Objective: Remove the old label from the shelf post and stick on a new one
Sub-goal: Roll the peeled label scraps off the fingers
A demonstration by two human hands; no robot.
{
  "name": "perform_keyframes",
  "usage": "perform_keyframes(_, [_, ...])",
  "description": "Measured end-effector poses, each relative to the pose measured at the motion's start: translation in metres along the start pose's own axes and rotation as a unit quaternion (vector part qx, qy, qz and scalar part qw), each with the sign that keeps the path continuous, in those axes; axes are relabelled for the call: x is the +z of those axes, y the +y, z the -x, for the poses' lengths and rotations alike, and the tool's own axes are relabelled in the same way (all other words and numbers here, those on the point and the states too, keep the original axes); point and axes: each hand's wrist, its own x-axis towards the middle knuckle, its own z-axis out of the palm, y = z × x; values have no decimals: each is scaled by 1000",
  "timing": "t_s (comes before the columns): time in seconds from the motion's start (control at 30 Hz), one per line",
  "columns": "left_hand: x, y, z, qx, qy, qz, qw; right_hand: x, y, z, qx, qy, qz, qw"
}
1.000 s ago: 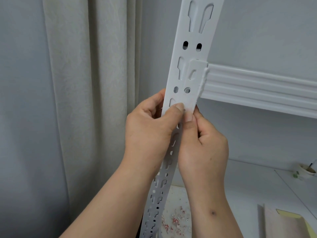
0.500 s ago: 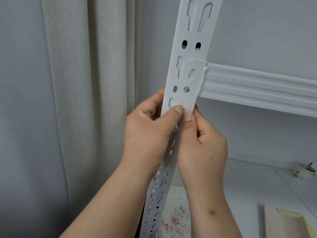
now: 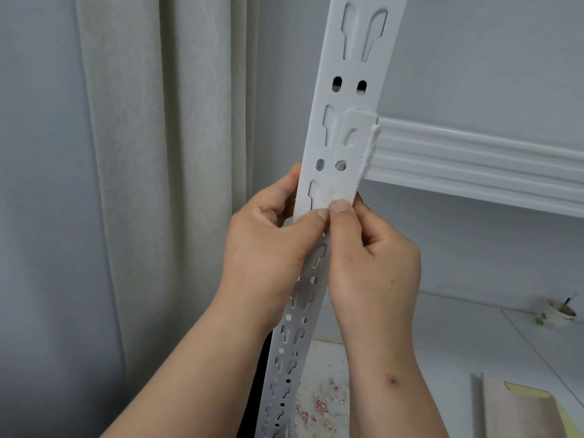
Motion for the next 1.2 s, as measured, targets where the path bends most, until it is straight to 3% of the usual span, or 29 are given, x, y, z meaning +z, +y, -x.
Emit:
perform_keyframes(0.27, [-1,1,2,-8,-1,-19,1000,-4,1,3,0,-27,12,1000])
perform_keyframes(1.03, [1,-3,1,24,26,-68,997,2,10,3,-26,10,29,999])
perform_keyframes(1.2, [1,-2,1,20,24,-60,998,1,4,2,3,11,1,1000])
